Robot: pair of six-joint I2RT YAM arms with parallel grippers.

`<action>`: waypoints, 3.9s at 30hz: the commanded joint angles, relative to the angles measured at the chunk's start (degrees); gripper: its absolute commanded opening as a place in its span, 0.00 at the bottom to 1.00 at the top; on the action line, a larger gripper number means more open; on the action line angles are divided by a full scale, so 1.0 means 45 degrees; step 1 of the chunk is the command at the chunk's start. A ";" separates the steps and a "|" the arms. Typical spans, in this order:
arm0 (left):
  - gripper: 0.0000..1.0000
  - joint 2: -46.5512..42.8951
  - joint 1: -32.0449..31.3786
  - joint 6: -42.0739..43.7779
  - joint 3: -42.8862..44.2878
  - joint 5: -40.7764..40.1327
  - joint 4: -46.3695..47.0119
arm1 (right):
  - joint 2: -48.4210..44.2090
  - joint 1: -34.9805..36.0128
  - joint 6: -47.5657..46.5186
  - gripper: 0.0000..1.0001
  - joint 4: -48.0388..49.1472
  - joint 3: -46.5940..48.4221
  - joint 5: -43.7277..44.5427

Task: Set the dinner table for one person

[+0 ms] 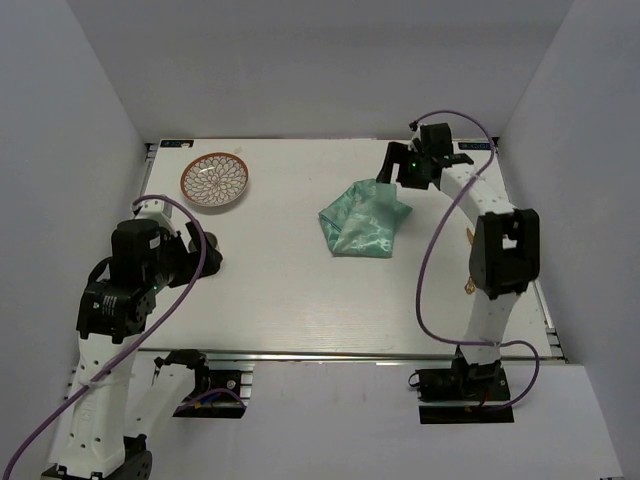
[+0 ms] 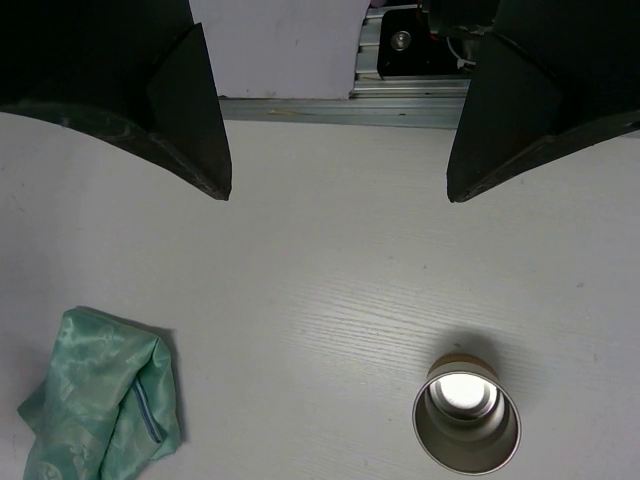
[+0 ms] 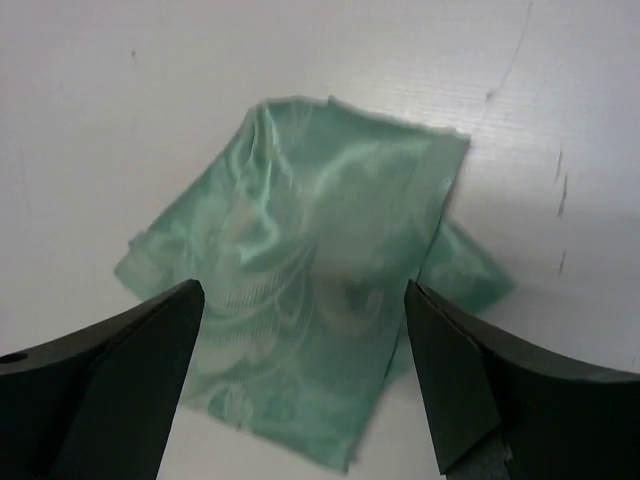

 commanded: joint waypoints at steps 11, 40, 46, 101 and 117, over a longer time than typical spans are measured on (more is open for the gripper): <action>0.98 -0.0138 -0.0046 0.0615 -0.0757 0.1322 0.0120 | 0.6002 -0.1111 -0.1194 0.84 -0.0723 0.6502 -0.2478; 0.98 -0.0002 -0.0046 0.0596 -0.0699 0.1420 0.0003 | 0.4255 -0.1600 0.0426 0.00 0.1793 0.3011 -0.5429; 0.98 0.0194 -0.0046 0.0537 -0.0640 0.1673 0.0315 | 0.1929 -0.1094 0.1130 0.00 0.3279 0.2308 -0.6248; 0.98 0.1347 -0.0046 -0.1611 -0.5308 0.4662 0.4750 | -0.8172 0.3674 -0.1544 0.89 0.2652 -0.7166 -0.0662; 0.98 0.1679 -0.0046 -0.1748 -0.5679 0.5014 0.5101 | -0.5124 0.4572 -0.2287 0.69 0.2126 -0.4469 -0.0471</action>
